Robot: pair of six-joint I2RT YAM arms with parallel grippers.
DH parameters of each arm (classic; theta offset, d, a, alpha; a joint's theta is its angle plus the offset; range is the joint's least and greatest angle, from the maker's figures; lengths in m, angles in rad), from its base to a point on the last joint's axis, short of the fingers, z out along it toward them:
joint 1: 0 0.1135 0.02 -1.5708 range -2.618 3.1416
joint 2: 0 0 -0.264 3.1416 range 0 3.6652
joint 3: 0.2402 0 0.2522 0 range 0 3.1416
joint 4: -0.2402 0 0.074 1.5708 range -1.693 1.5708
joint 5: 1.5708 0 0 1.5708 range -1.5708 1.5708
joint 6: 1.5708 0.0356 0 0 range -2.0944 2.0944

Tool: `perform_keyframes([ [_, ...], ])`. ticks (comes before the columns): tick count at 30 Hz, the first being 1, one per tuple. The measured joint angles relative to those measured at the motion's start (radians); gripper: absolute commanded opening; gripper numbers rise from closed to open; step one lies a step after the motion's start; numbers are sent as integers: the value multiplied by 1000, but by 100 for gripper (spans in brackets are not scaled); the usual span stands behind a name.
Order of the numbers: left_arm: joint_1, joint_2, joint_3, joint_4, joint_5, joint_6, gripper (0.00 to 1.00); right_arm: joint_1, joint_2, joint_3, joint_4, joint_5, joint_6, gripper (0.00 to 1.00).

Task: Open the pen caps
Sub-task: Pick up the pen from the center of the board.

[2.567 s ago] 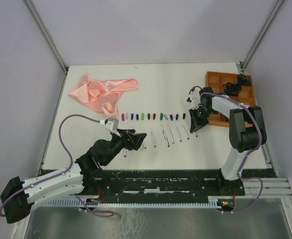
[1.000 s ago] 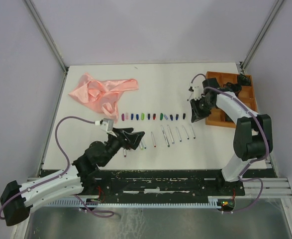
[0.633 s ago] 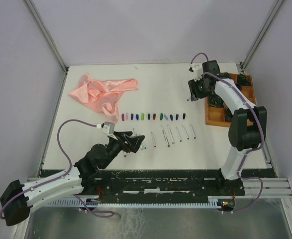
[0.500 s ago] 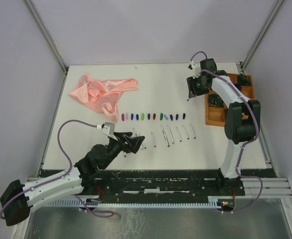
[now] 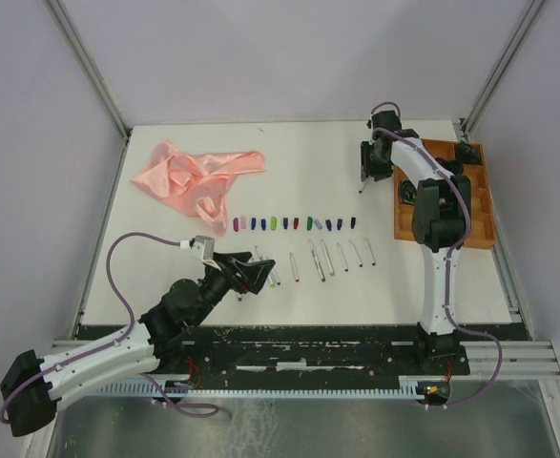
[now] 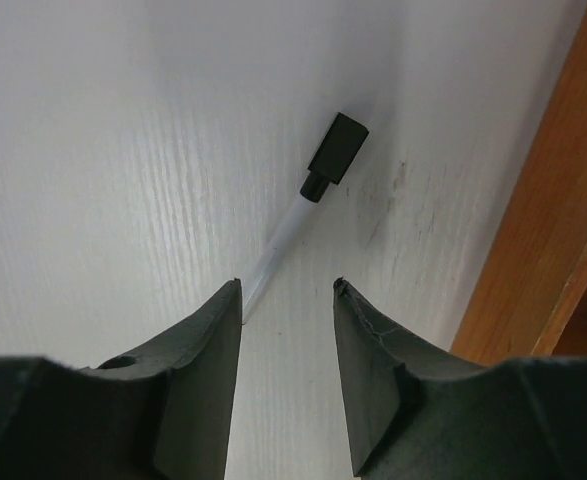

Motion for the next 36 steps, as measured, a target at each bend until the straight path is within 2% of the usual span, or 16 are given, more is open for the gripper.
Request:
perform_keyframes([
  [3,0,0,0,0,-1,0,97,0,26,26,-5,15,25,40],
  [11,0,1,0,0,-5,0,97,0,76,58,-18,21,46,36],
  [18,0,7,0,0,-11,0,97,0,80,58,-26,31,38,20],
  [29,0,4,0,0,-6,0,97,0,91,75,-64,42,-29,24],
  [34,0,3,0,1,11,-1,97,0,104,101,-89,35,-64,0],
  [36,0,4,0,2,28,-3,97,0,105,104,-92,34,-74,0],
])
